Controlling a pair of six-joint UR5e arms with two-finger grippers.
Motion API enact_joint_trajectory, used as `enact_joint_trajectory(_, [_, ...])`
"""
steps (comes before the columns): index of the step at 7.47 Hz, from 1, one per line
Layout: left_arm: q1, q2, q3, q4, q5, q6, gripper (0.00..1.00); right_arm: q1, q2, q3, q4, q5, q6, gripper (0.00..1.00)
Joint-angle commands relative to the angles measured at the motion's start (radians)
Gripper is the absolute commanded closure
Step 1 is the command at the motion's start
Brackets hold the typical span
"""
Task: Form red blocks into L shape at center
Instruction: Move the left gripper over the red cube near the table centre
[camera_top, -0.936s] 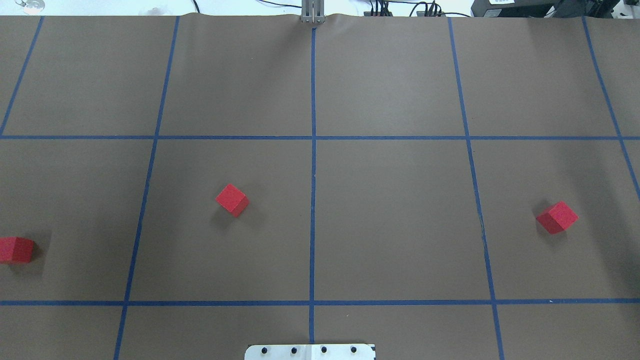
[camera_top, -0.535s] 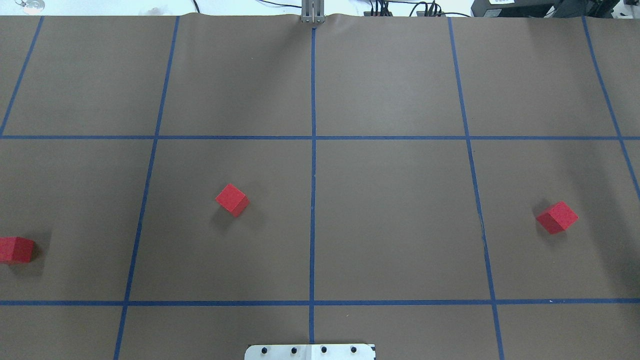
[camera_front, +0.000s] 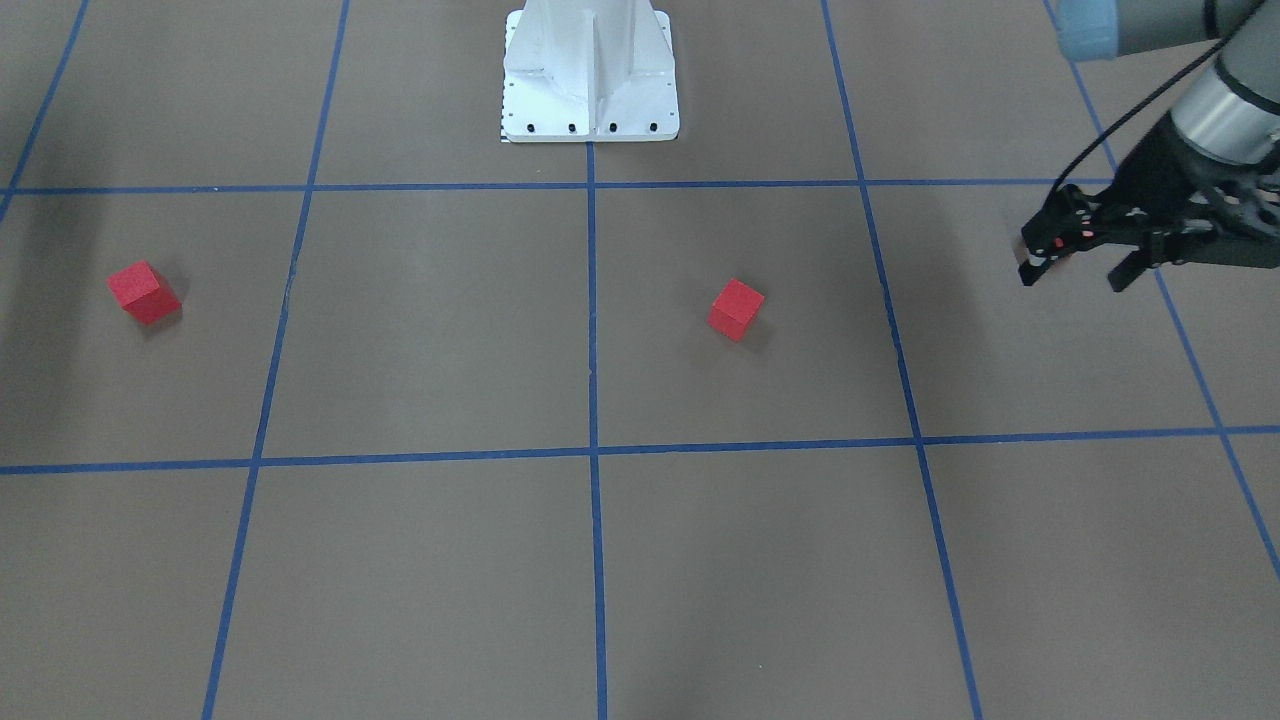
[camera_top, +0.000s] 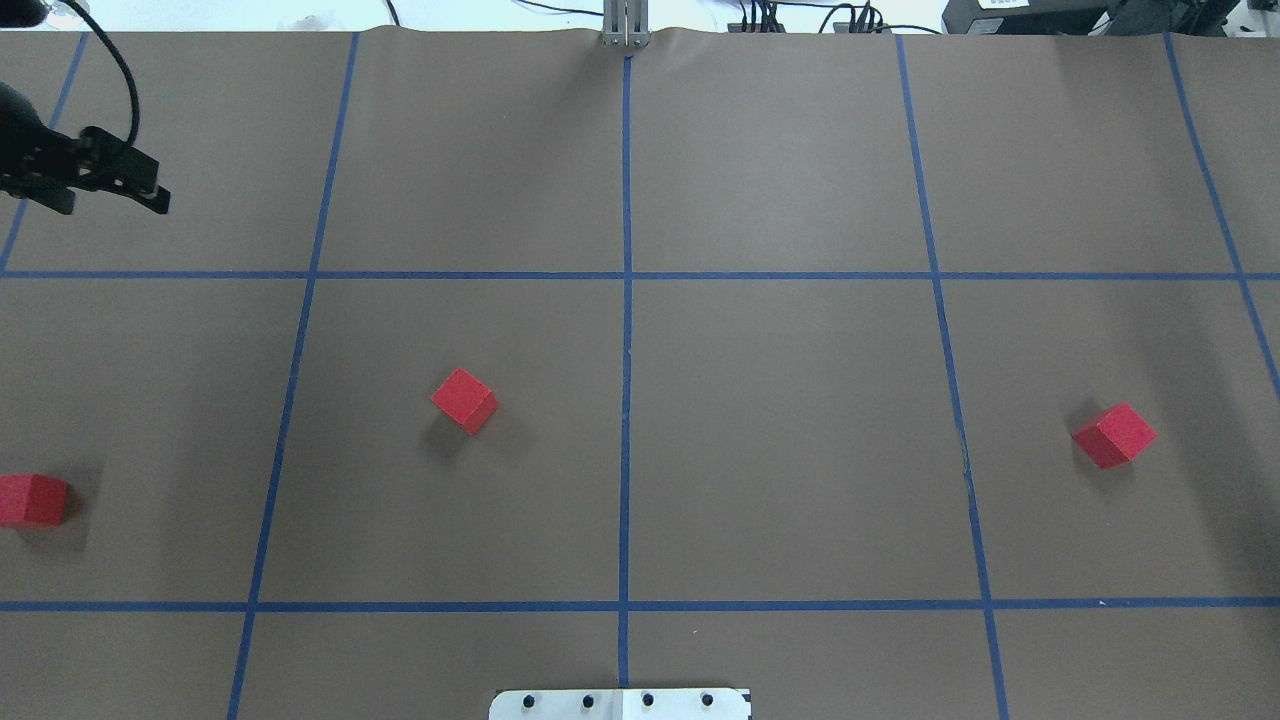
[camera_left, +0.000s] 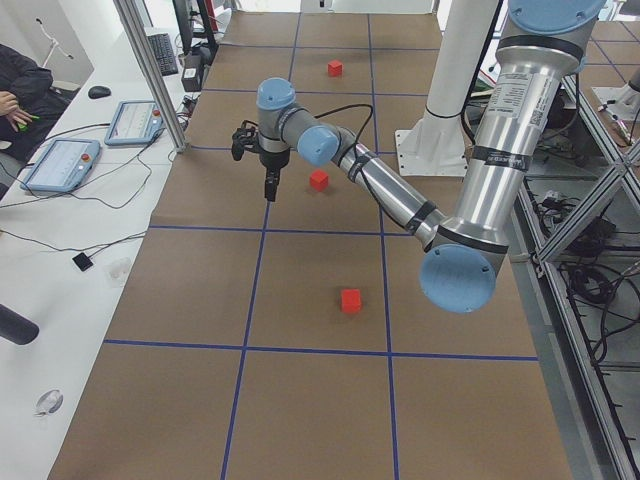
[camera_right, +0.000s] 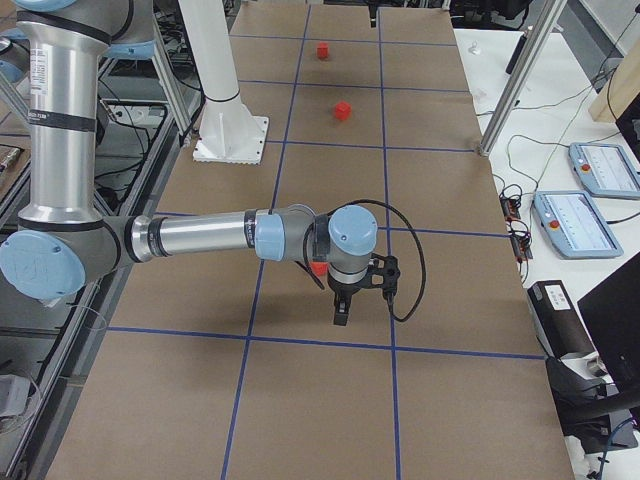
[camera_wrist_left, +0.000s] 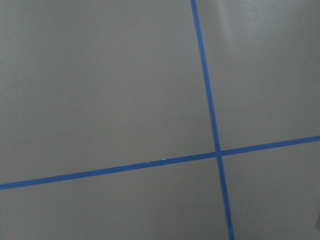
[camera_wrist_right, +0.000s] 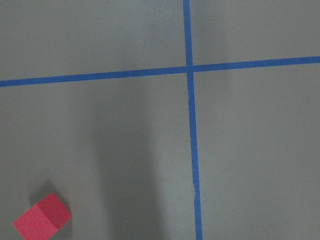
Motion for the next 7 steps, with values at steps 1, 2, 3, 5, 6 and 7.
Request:
enact_joint_trajectory(1, [0.164,-0.08,-0.009,0.004,0.131,-0.383,0.01,-0.006,0.0,0.0,0.0,0.0,0.002,0.01])
enact_joint_trajectory(2, [0.257,-0.125,0.007,0.011,0.194,-0.52,0.01,-0.008,0.0,0.003,0.002,-0.002,0.0,0.01])
enact_joint_trajectory(3, [0.296,-0.197,0.051,0.042,0.211,-0.659,0.01,-0.01,0.0,0.003,0.002,-0.002,0.0,0.01])
enact_joint_trajectory(5, [0.394,-0.312,0.085,0.2,0.331,-0.825,0.01,-0.011,0.0,0.0,0.03,-0.002,0.005,0.01])
enact_joint_trajectory(6, [0.44,-0.312,0.102,0.2,0.404,-0.911,0.01,-0.014,0.0,-0.002,0.035,-0.002,0.006,0.01])
enact_joint_trajectory(7, [0.451,-0.314,0.132,0.196,0.443,-0.965,0.01,-0.016,0.0,-0.002,0.035,-0.003,0.005,0.01])
